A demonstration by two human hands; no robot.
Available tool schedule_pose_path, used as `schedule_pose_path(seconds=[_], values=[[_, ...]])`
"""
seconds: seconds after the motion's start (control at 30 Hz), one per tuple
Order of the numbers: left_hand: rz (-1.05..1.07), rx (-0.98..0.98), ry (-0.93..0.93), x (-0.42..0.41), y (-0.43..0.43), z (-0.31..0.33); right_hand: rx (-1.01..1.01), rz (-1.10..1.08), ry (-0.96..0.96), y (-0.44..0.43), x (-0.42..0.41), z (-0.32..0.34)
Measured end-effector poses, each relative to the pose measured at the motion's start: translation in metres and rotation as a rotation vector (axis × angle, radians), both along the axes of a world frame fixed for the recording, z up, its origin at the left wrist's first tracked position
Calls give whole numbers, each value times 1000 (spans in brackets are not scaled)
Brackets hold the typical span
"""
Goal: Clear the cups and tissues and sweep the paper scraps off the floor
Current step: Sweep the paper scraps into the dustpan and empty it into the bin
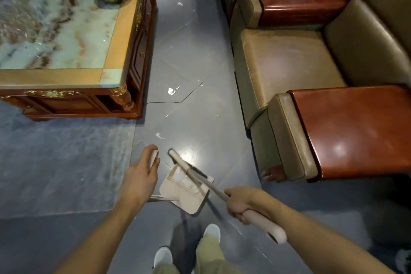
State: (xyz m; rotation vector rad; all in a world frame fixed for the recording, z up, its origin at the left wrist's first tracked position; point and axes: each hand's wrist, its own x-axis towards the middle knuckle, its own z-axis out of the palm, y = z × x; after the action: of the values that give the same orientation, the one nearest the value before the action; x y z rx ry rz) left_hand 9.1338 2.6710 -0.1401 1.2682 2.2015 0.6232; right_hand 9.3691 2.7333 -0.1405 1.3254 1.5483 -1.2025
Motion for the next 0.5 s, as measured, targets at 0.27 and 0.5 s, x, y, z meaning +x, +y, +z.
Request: schedule_pose_path(seconds=[0.27,0.5], values=[[95,-5,17,-15,-19,9,18,-57,100,8,-8,47],[245,11,25,-64,-25,18,70,-198,133,48,-57,56]])
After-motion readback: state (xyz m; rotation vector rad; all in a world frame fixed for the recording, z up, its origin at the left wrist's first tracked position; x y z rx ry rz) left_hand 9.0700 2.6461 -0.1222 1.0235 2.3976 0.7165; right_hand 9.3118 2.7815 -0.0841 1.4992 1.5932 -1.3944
